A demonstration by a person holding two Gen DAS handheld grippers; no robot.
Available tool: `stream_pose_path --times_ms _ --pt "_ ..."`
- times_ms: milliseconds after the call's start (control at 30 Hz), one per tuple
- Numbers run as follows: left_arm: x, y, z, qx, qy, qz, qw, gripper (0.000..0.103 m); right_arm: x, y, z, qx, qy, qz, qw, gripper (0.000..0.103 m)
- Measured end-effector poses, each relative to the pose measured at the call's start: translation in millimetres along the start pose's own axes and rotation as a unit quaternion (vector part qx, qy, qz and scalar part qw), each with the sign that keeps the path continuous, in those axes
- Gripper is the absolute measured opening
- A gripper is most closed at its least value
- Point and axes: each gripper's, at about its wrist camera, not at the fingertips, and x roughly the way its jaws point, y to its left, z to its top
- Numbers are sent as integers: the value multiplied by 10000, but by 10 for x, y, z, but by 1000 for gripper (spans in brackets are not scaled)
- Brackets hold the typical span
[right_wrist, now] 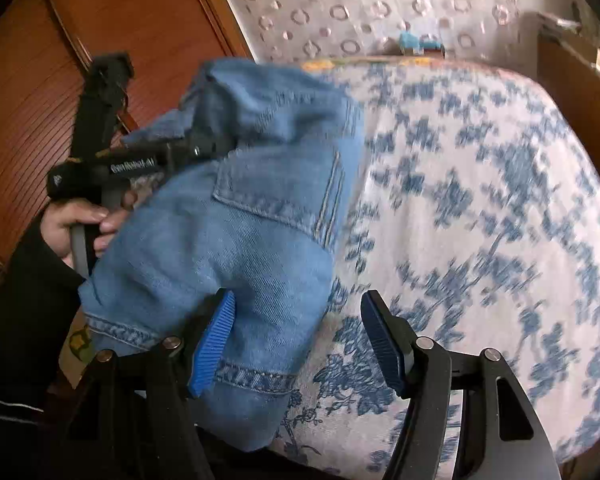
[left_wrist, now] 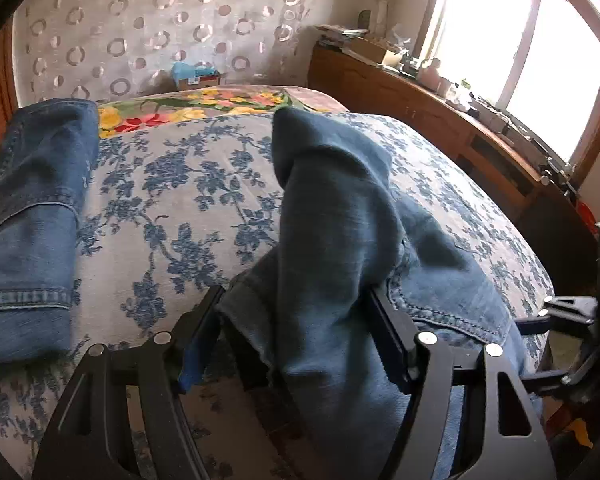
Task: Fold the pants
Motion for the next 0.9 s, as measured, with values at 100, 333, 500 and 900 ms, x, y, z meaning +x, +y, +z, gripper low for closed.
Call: stream_pose_path --times_ms 100,333,500,900 --pt "4 -12 10 -64 6 -251 9997 50 19 6 -54 -10 -99 92 9999 67" --pt "-111 -32 10 -97 -51 -540 9985 23 73 30 -117 -109 -133 566 9983 43" --pt "-323 -92 84 -20 -320 -486 9983 21 -54 61 -70 -310 -365 475 9977 21" --pt "-1079 254 562 20 -1206 -85 9927 20 -280 450 595 -1029 -1055 470 9880 17"
